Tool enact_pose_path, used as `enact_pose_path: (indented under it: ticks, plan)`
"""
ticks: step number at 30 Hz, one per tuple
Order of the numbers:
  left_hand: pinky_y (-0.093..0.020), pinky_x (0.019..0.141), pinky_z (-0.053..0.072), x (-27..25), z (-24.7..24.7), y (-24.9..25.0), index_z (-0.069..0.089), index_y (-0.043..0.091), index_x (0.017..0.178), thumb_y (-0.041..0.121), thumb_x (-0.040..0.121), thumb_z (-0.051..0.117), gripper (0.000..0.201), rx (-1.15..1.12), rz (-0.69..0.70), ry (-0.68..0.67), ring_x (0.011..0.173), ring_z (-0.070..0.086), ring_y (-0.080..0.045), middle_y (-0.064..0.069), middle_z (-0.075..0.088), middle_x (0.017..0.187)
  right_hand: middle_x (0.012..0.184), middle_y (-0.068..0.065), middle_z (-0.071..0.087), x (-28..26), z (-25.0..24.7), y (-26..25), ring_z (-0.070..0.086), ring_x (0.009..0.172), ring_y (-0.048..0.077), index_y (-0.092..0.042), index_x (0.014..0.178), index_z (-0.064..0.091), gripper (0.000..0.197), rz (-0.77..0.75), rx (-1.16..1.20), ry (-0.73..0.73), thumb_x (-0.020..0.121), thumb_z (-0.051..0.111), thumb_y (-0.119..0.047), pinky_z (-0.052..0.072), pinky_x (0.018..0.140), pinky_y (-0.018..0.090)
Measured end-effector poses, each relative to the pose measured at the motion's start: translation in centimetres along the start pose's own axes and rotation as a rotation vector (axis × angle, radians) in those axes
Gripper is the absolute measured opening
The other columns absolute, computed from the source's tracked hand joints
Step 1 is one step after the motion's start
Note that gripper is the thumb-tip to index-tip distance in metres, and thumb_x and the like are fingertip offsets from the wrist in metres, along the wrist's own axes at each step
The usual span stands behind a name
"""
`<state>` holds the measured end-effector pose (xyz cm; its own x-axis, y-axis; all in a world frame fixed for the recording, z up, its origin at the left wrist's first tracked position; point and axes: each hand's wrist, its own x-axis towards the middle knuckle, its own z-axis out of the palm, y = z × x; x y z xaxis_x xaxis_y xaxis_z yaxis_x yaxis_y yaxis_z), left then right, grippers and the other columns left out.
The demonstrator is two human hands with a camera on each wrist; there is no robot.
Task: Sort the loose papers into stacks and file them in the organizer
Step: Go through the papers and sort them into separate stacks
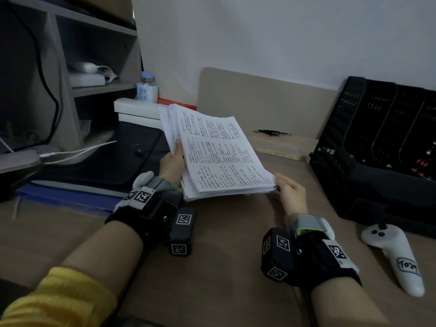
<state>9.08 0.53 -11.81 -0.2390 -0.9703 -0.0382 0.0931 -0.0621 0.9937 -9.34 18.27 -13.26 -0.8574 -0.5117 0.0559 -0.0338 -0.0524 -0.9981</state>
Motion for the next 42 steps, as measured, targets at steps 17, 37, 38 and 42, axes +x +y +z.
enact_pose_path:
  ticks: [17, 37, 38, 42]
  plan:
    - [-0.037, 0.091, 0.05, -0.3, -0.1, 0.3, 0.065, 0.008, 0.115, 0.057, 0.095, 0.043, 0.058, 0.015, 0.01, -0.051, 0.102, 0.064, -0.024, -0.007, 0.068, 0.113, 0.068, 0.004, 0.068, -0.1, -0.3, -0.1, 0.059, 0.049, 0.007, -0.003, 0.092, 0.067, 0.006, 0.027, -0.073, -0.076, 0.089, 0.061, -0.003, 0.047, 0.047, 0.016]
    - [-0.025, 0.067, 0.047, -0.1, 0.3, 0.3, 0.054, 0.004, 0.129, 0.054, 0.097, 0.04, 0.06, -0.093, -0.042, -0.077, 0.078, 0.059, -0.011, -0.004, 0.061, 0.104, 0.073, 0.007, 0.057, -0.6, -0.6, -0.8, 0.049, 0.056, 0.016, 0.007, 0.121, 0.057, 0.031, 0.115, 0.141, 0.205, 0.094, 0.048, -0.003, 0.042, 0.037, 0.014]
    - [-0.024, 0.062, 0.045, -0.1, 0.3, 0.3, 0.054, 0.004, 0.128, 0.053, 0.097, 0.04, 0.059, -0.095, -0.044, -0.075, 0.076, 0.058, -0.01, -0.002, 0.061, 0.098, 0.077, 0.008, 0.059, -0.6, -0.6, -0.9, 0.049, 0.056, 0.014, 0.005, 0.119, 0.059, 0.029, 0.106, 0.123, 0.224, 0.094, 0.048, -0.004, 0.041, 0.038, 0.014]
    - [-0.025, 0.061, 0.044, -0.2, 0.2, 0.6, 0.056, 0.004, 0.124, 0.054, 0.097, 0.04, 0.059, -0.088, -0.075, -0.068, 0.075, 0.057, -0.011, 0.002, 0.06, 0.086, 0.08, 0.008, 0.058, -0.5, -0.8, -1.0, 0.05, 0.063, 0.019, 0.004, 0.112, 0.062, 0.027, 0.07, 0.09, 0.301, 0.091, 0.048, -0.004, 0.04, 0.046, 0.021]
